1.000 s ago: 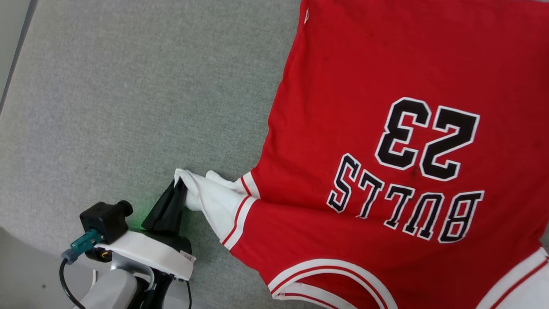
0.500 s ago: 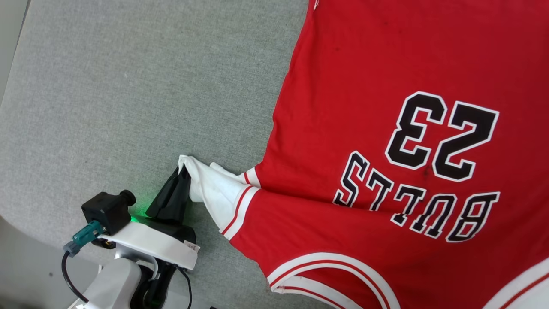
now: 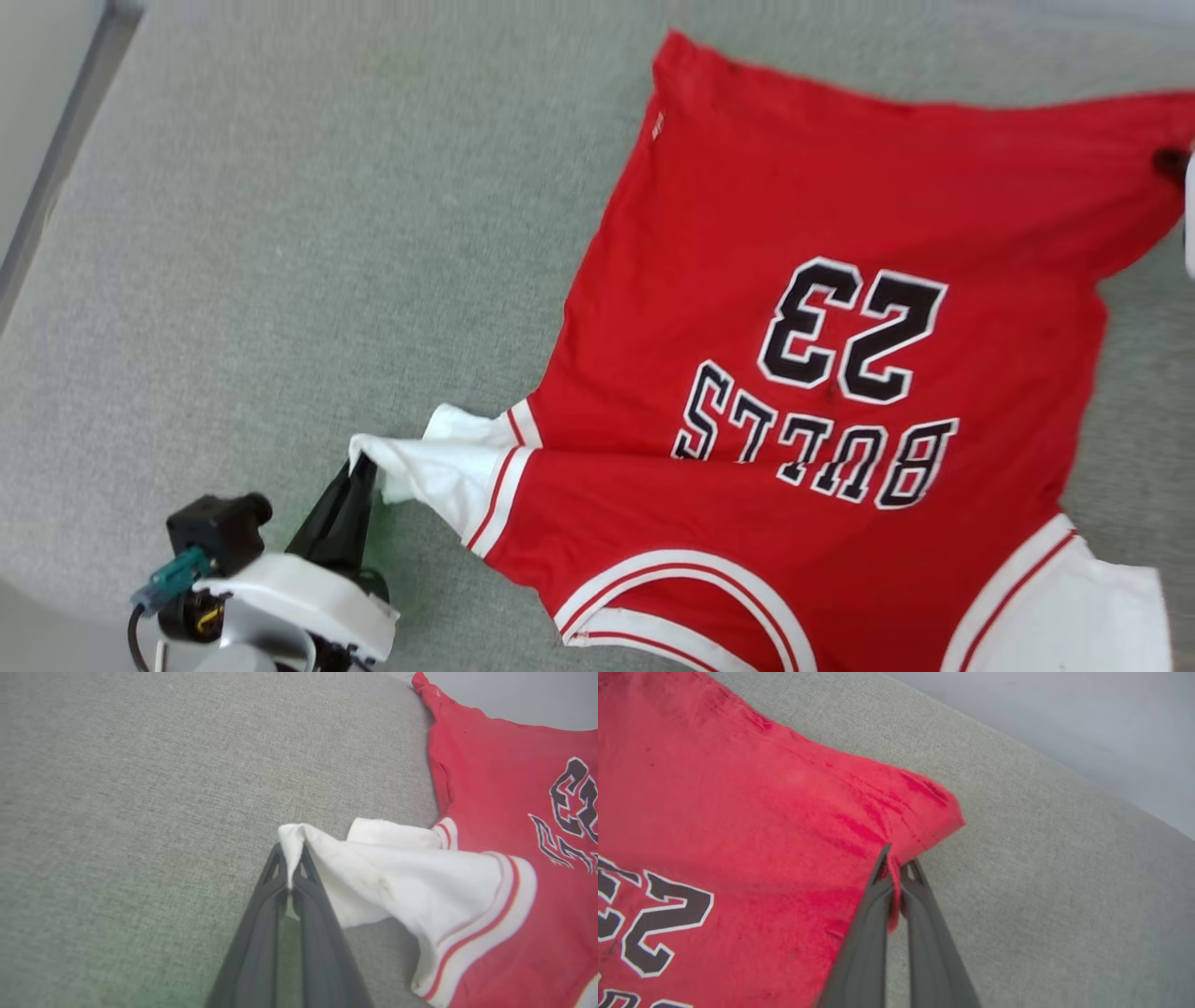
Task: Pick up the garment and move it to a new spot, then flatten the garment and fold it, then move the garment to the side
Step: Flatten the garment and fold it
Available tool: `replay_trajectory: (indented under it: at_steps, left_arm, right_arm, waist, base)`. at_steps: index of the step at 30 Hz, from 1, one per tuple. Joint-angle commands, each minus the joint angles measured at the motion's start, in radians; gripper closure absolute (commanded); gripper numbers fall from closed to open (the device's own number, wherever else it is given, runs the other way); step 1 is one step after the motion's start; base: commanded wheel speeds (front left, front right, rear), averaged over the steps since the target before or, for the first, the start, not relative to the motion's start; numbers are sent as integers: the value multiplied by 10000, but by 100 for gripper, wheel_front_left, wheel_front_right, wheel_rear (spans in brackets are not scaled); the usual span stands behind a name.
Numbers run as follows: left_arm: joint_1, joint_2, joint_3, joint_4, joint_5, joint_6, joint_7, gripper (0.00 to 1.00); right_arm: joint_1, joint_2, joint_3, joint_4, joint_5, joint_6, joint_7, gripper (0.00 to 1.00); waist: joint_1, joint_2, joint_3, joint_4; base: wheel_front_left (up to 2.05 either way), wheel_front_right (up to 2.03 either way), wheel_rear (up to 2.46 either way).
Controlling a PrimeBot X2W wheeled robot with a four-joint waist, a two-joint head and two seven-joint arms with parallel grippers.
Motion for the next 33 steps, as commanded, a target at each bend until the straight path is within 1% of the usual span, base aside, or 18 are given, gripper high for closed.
replay_trajectory:
  at_steps: [1,7,11,13,17,19,24,28,33]
  left_arm:
    - [170,88,66,-38,-69,71,25,100]
    - [915,308,198,-285,-196,395,148,100]
    - [1370,475,294,-506,-290,610,227,100]
    - [1583,521,347,-593,-337,707,256,100]
    - [1877,600,400,-765,-383,865,296,100]
    - [2019,654,445,-816,-418,917,296,100]
    - [2230,741,497,-901,-450,1030,288,100]
    - [2291,785,517,-948,-490,1067,299,100]
    - [2221,791,461,-961,-482,1039,339,100]
  right_arm:
    - [381,-141,69,-176,156,-8,-136,100]
    - [2550,-847,160,-1351,1106,-8,-868,100]
    - [4226,-1122,-233,-2062,1561,-8,-1124,100]
    - [5129,-1156,-495,-2365,1677,-8,-1184,100]
    - [7014,-1070,-1093,-2910,1844,-8,-1200,100]
    - [7915,-967,-1215,-3137,1942,-8,-1063,100]
    - [9651,-677,-1592,-3367,2082,-8,-802,100]
    - [10486,-345,-1714,-3339,1967,-8,-792,100]
    - [11004,116,-1457,-2999,1733,-6,-1012,100]
  waist:
    - [-1,-1,-584,-326]
    - [-1,-1,-1503,-760]
    - [-1,-1,-1977,-1020]
    - [-1,-1,-2185,-1160]
    - [-1,-1,-2471,-1359]
    - [-1,-1,-2563,-1479]
    - [-1,-1,-2679,-1685]
    - [-1,-1,-2675,-1772]
    - [-1,-1,-2638,-1807]
  base:
    - [0,0,0]
    - [0,0,0]
    - [0,0,0]
    - [0,0,0]
    - [0,0,0]
    - [0,0,0]
    - [0,0,0]
    - [0,0,0]
    - [0,0,0]
